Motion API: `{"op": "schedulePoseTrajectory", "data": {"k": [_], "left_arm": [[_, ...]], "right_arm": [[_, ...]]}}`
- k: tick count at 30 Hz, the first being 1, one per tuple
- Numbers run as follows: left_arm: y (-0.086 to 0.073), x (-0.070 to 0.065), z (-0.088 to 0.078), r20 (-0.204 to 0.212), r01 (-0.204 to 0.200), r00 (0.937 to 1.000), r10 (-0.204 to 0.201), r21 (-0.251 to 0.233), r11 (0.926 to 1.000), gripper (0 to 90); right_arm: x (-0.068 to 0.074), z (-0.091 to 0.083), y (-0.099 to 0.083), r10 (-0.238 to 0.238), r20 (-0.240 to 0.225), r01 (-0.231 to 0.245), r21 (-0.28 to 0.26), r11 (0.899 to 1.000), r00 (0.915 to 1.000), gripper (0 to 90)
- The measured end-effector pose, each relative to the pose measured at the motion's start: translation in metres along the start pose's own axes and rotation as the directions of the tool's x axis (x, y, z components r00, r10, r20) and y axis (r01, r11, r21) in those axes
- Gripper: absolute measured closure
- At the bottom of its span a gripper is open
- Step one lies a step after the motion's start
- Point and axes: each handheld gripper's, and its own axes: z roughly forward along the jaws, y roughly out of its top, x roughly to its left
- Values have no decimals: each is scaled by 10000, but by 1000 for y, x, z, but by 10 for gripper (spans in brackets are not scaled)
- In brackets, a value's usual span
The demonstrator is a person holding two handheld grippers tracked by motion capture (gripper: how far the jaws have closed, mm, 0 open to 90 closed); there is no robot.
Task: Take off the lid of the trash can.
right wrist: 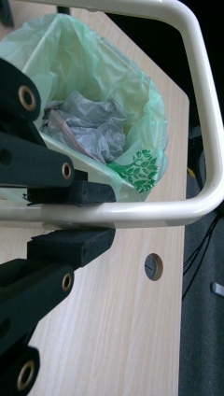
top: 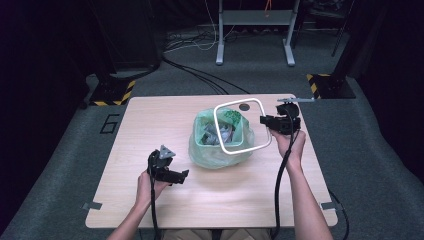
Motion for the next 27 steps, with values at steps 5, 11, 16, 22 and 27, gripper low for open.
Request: {"op": "schedulePoseTrajectory", "data": {"k": [5, 11, 16, 22, 27], "left_arm": [[-28, 0, 20, -122, 230, 9997, -227, 279, 9993, 1], [-38, -3, 26, 57, 177, 9998, -175, -486, 9987, 0], [-37, -4, 26, -6, 256, 9997, -257, -473, 9986, 0], [-37, -3, 26, -107, 330, 9994, -336, -463, 9984, 2], [-37, -3, 26, -211, 473, 9986, -484, -498, 9976, 9]], "right_arm": [[-4, -7, -1, 39, -124, -40, -112, 9999, 9999, 771], [-9, -13, -5, 76, -112, -78, -205, 9998, 9999, 772], [-13, -18, -7, 77, -119, -80, -277, 9996, 9999, 772], [-15, -20, -11, 98, -174, -104, -342, 9994, 9998, 772], [-16, -22, -14, 61, -102, -64, -275, 9996, 9999, 772]]}}
